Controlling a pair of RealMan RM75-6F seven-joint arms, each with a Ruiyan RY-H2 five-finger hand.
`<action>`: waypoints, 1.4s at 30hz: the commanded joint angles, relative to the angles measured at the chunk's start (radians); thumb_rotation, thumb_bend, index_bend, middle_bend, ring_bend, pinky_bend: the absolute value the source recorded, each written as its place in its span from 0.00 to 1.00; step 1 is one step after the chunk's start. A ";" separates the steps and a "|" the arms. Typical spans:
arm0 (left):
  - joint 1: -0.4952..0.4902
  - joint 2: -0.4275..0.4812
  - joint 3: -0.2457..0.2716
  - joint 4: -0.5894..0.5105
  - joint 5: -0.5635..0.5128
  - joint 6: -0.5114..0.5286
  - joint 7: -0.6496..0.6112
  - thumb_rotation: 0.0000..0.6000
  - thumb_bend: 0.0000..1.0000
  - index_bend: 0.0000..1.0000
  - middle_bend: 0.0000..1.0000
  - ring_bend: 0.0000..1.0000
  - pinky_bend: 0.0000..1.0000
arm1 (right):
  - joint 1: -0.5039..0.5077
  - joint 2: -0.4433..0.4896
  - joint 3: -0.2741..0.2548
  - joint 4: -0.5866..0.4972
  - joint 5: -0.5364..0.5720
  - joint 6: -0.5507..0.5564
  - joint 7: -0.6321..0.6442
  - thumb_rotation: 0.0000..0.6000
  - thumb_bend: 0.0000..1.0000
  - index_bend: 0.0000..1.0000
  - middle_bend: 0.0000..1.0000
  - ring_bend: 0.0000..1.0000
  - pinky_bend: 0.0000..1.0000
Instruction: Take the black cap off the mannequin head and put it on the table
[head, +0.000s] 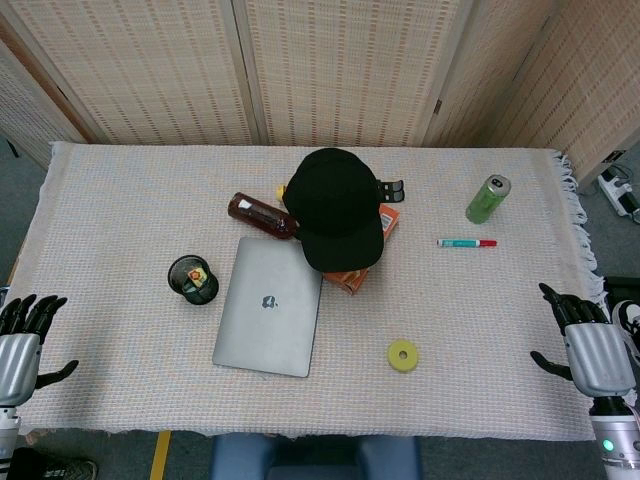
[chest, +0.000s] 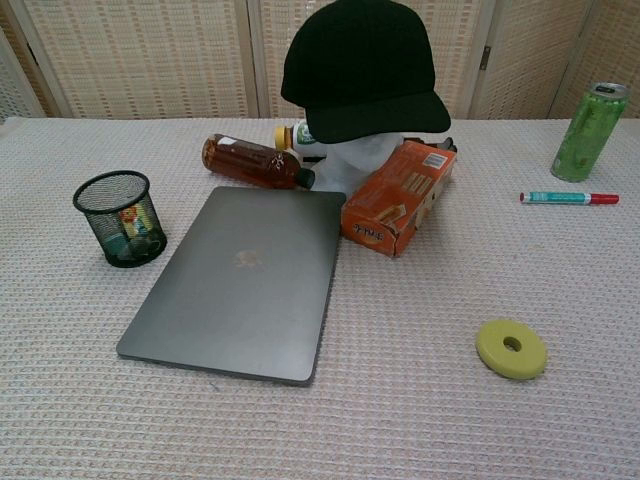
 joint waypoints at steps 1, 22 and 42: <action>0.001 -0.003 -0.003 0.003 0.001 0.007 -0.005 1.00 0.05 0.19 0.19 0.10 0.10 | 0.000 -0.001 0.001 0.001 0.000 0.002 0.003 1.00 0.02 0.10 0.24 0.20 0.24; 0.019 0.018 0.009 -0.012 0.029 0.039 -0.021 1.00 0.05 0.19 0.18 0.10 0.10 | 0.028 -0.038 0.011 0.037 -0.047 0.005 0.024 1.00 0.03 0.14 0.25 0.17 0.24; 0.042 0.036 0.022 -0.012 0.036 0.057 -0.049 1.00 0.05 0.19 0.18 0.09 0.10 | 0.314 -0.219 0.139 0.107 -0.050 -0.221 -0.081 1.00 0.05 0.21 0.37 0.29 0.30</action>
